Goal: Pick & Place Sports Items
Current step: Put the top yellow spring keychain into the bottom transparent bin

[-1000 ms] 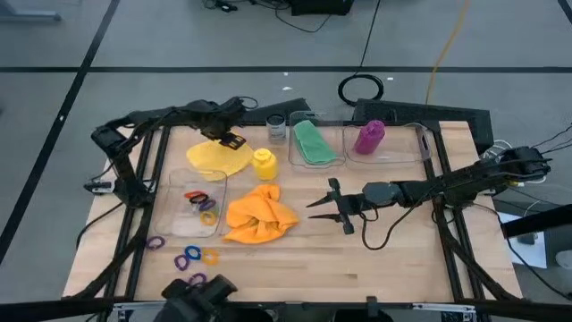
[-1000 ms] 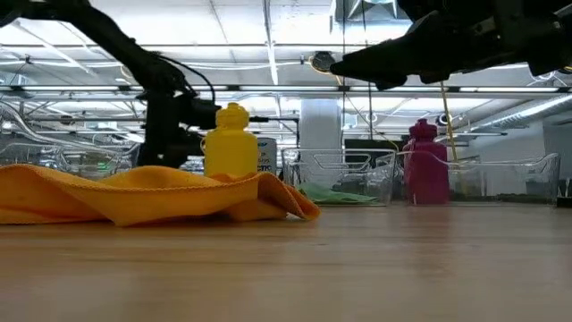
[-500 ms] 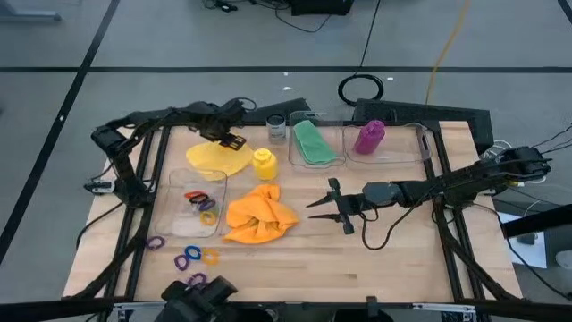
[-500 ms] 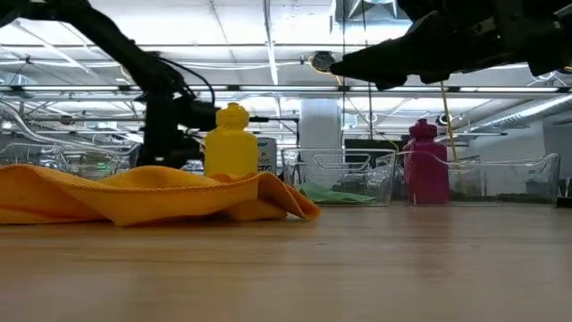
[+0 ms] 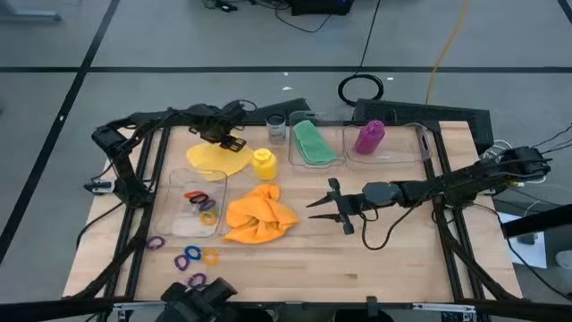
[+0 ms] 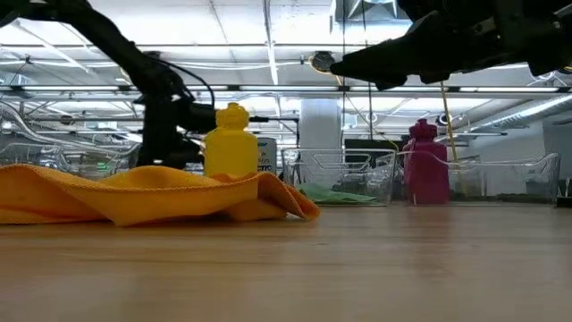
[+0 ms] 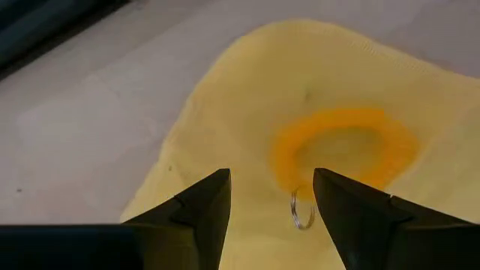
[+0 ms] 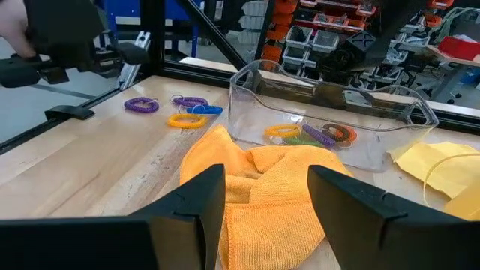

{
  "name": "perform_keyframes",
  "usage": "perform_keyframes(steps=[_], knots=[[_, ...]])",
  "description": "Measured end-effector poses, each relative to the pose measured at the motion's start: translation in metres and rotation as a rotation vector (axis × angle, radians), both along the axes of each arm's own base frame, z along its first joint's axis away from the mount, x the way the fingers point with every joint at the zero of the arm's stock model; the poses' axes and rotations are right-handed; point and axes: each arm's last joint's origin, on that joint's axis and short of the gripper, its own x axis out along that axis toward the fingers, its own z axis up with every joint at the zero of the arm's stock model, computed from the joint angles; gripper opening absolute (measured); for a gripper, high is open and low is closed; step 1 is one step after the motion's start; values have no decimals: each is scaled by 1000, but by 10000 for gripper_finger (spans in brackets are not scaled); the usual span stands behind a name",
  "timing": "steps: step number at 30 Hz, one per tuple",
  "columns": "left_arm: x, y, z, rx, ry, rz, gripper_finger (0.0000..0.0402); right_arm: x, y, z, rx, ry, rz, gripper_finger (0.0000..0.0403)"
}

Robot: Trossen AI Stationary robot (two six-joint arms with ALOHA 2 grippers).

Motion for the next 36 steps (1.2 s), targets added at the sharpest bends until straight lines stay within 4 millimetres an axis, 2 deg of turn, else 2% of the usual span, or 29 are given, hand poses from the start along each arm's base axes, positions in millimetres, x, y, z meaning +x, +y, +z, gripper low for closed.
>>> perform_keyframes(steps=[16, 19, 28, 33, 36], knots=[[-4, -4, -8, -14, 14, -11, 161, 0, 0, 0, 0, 0, 0, 134], [-4, -4, -8, -13, 14, -14, 137, 0, 0, 0, 0, 0, 0, 134], [-3, -3, -8, -12, 15, -39, 2, 0, 0, 0, 0, 0, 0, 134], [-4, -3, -8, -11, 16, -54, 14, 0, 0, 0, 0, 0, 0, 134], [-4, -3, -7, -10, 19, -78, 1, 0, 0, 0, 0, 0, 0, 134]])
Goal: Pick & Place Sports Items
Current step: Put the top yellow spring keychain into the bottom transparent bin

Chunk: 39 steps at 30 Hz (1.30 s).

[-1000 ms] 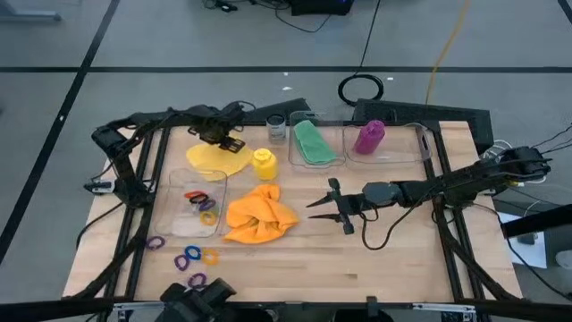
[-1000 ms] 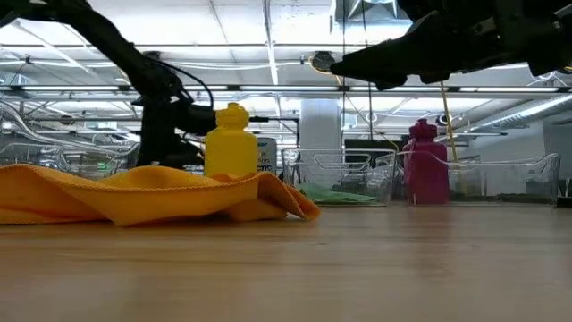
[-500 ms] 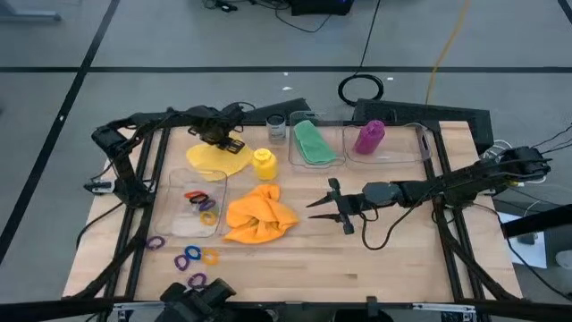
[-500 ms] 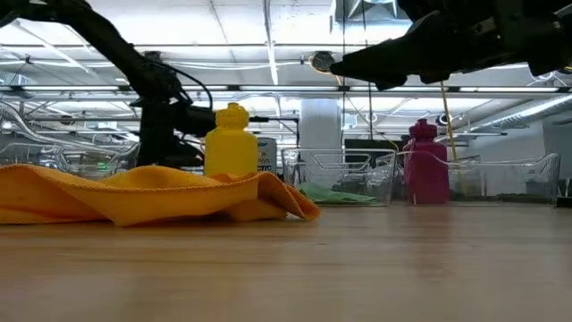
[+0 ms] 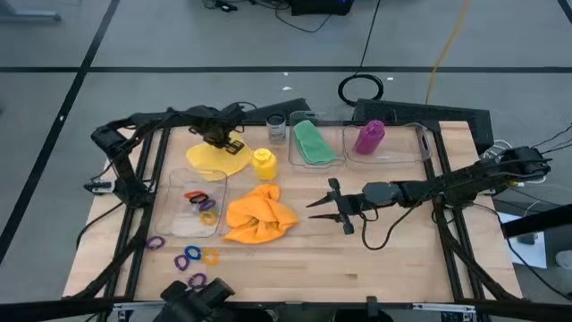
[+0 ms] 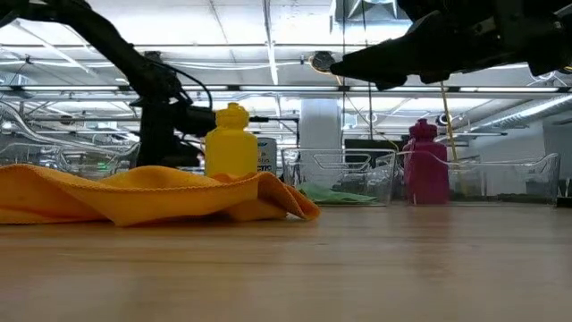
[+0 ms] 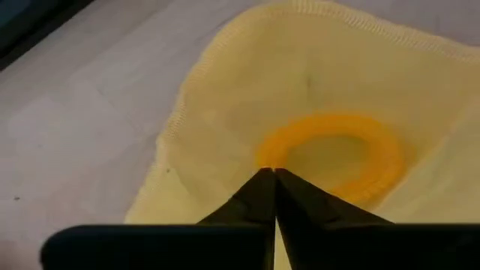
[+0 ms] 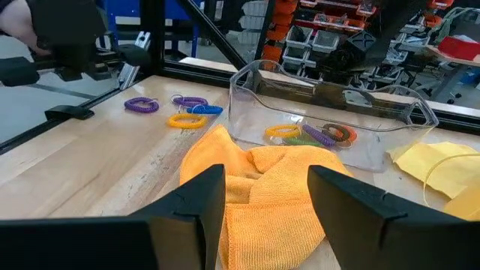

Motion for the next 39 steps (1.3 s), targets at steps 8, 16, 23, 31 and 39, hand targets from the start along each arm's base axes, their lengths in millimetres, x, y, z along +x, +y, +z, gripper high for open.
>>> perform_keyframes(steps=[8, 16, 23, 31, 39], knots=[[-3, -2, 17, 57, -18, -21, 2, 0, 0, 0, 0, 0, 0, 134], [-7, -9, 45, 99, -95, -98, 1, 0, 0, 0, 0, 0, 0, 134], [-7, -19, 54, 56, -121, -354, 25, 0, 0, 0, 0, 0, 0, 134], [8, -38, 54, 32, -113, -498, 95, 0, 0, 0, 0, 0, 0, 134], [22, -56, 54, 34, -98, -634, 206, 0, 0, 0, 0, 0, 0, 134]])
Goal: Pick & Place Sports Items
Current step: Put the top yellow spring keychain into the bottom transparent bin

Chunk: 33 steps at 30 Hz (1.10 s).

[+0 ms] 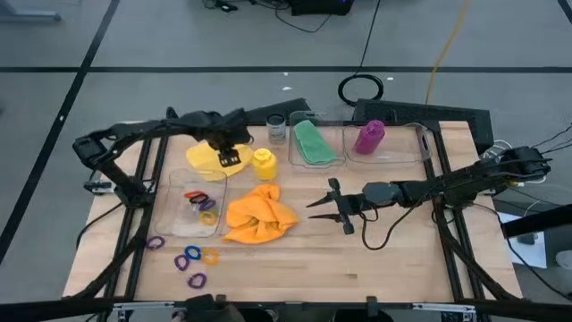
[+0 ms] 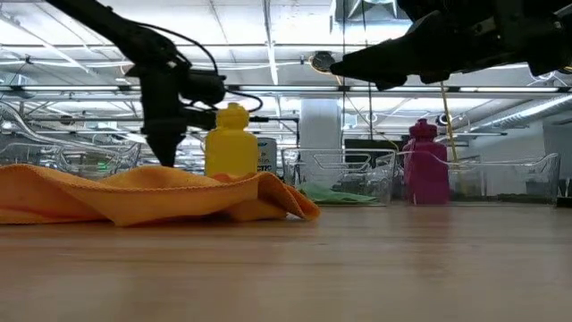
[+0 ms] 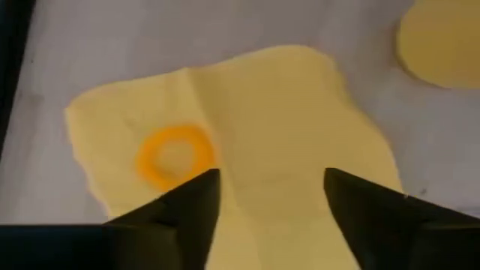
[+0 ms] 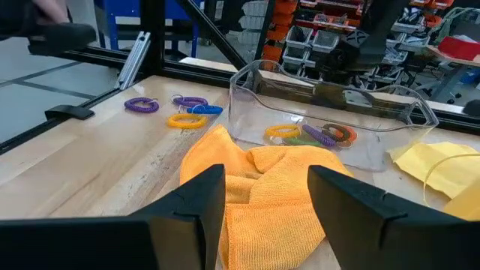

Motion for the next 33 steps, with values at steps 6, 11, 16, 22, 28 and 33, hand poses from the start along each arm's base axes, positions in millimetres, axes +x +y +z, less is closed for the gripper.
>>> perform_keyframes(steps=[6, 11, 16, 22, 28, 33], knots=[[2, -3, 0, 52, 37, -6, 246, 0, 0, 0, 0, 0, 0, 134], [0, 0, 0, 49, 38, 4, 245, 0, 0, 0, 0, 0, 0, 134], [-5, 3, -3, 42, 47, 23, 227, 0, 0, 0, 0, 0, 0, 134], [-10, 2, -15, 33, 59, 29, 205, 0, 0, 0, 0, 0, 0, 134], [-12, 1, -25, 50, 54, 17, 188, 0, 0, 0, 0, 0, 0, 134], [-11, 2, -29, 68, 37, 0, 177, 0, 0, 0, 0, 0, 0, 134]])
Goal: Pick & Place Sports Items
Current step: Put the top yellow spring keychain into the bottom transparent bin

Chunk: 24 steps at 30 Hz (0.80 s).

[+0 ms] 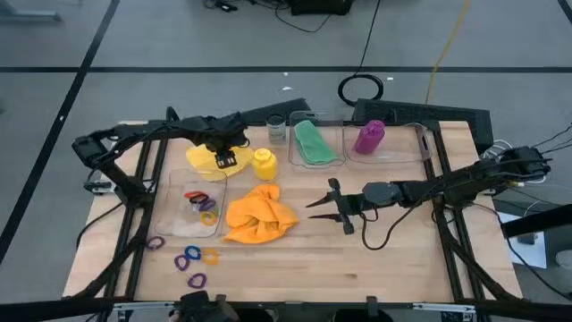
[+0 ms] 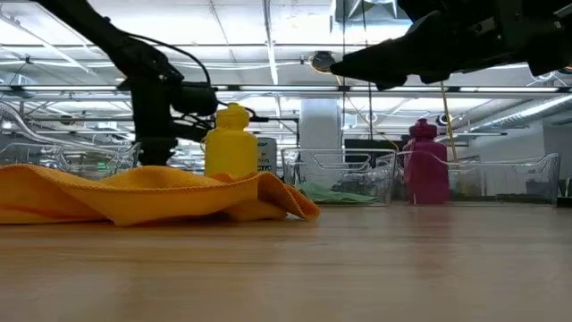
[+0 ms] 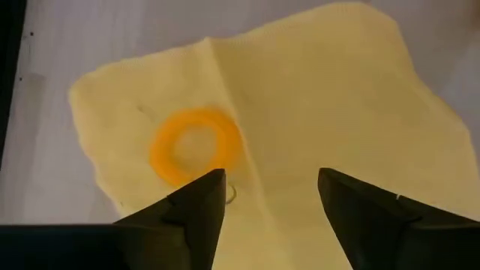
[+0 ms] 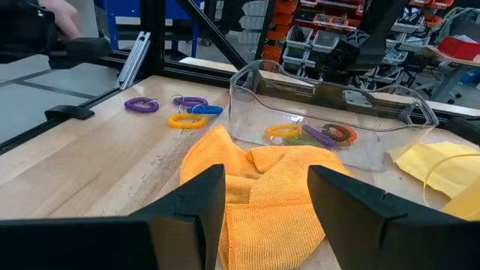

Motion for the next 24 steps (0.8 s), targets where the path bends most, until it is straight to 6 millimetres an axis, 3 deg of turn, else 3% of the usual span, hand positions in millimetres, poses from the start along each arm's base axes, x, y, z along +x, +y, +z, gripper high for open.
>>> perform_keyframes(steps=[24], knots=[[-2, 13, -6, 23, -18, 44, 152, 0, 0, 0, -14, -3, 2, 134]])
